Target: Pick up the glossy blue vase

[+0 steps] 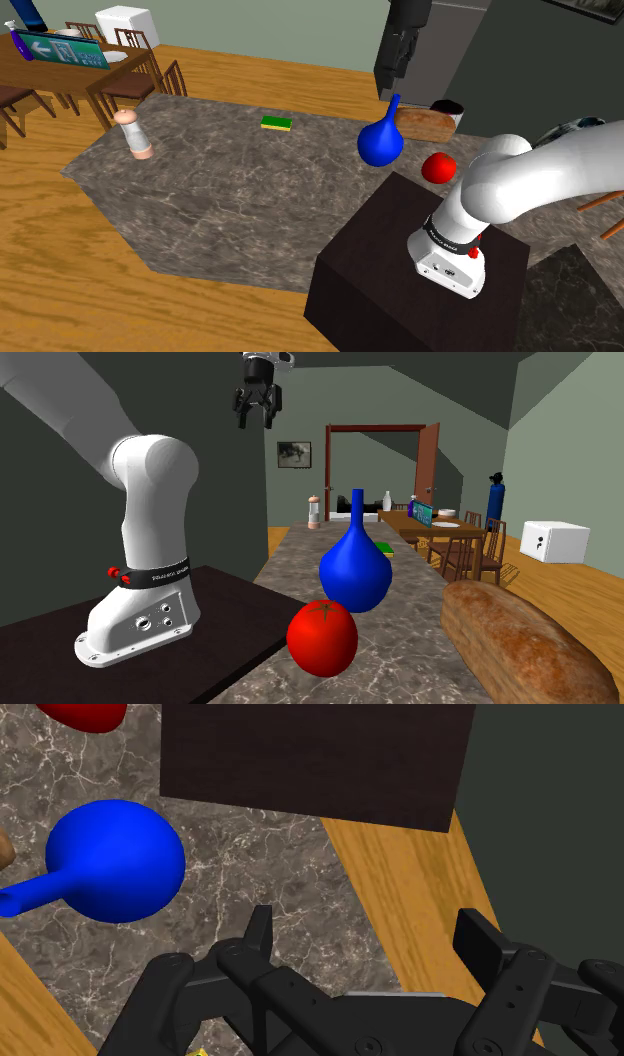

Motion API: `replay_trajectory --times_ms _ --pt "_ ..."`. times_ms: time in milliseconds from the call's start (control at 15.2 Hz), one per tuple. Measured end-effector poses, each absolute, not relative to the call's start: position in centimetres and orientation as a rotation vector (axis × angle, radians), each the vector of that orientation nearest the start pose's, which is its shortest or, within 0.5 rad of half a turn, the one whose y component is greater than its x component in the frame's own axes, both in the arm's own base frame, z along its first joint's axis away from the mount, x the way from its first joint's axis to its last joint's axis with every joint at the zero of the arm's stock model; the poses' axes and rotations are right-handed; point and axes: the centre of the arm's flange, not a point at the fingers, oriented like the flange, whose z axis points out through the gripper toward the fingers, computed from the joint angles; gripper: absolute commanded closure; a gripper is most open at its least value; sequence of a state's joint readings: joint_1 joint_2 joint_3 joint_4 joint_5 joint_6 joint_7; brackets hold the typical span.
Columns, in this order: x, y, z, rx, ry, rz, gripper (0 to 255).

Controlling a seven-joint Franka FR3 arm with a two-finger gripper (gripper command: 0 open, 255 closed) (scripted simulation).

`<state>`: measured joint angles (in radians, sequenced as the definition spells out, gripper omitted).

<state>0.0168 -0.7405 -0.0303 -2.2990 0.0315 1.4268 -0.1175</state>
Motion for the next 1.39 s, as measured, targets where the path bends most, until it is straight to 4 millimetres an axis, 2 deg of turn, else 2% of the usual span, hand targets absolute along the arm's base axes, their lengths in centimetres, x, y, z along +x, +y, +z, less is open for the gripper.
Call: replay_trajectory --times_ms 132,330,1386 --pt "30.6 -0.8 58.9 -3.071 -0.178 0.197 0" --pt "31.2 -3.4 57.4 -3.078 -0.177 0.195 0" --pt "34.9 -21.8 48.4 -3.122 -0.181 0.179 0"
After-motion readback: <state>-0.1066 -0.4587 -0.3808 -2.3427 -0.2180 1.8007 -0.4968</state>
